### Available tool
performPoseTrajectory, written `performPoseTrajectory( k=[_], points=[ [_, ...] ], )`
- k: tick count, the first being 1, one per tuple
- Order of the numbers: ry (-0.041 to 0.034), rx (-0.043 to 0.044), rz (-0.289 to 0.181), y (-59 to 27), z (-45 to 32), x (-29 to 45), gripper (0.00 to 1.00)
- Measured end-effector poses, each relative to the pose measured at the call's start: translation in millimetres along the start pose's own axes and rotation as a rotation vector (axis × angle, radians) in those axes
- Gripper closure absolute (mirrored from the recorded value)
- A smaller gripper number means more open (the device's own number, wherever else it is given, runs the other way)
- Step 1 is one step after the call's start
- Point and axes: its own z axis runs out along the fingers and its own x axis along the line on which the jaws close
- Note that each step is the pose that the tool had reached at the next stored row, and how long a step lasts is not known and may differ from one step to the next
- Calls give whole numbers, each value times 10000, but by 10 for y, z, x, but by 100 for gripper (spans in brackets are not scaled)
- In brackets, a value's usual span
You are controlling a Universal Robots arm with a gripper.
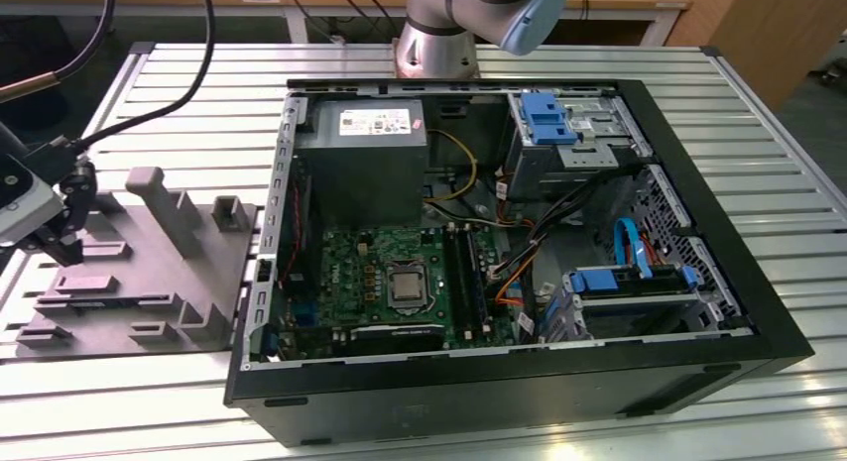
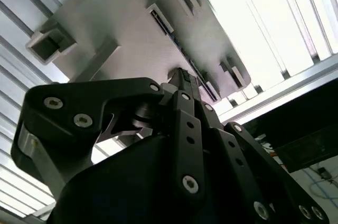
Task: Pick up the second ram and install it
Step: 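Pick up the second ram and move it above second insertion slot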
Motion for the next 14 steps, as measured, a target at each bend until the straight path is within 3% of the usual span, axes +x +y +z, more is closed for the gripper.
performPoseTrajectory(
  k=[14],
  points=[
    [116,-76,-2570,-3,59,2,90]
  ],
)
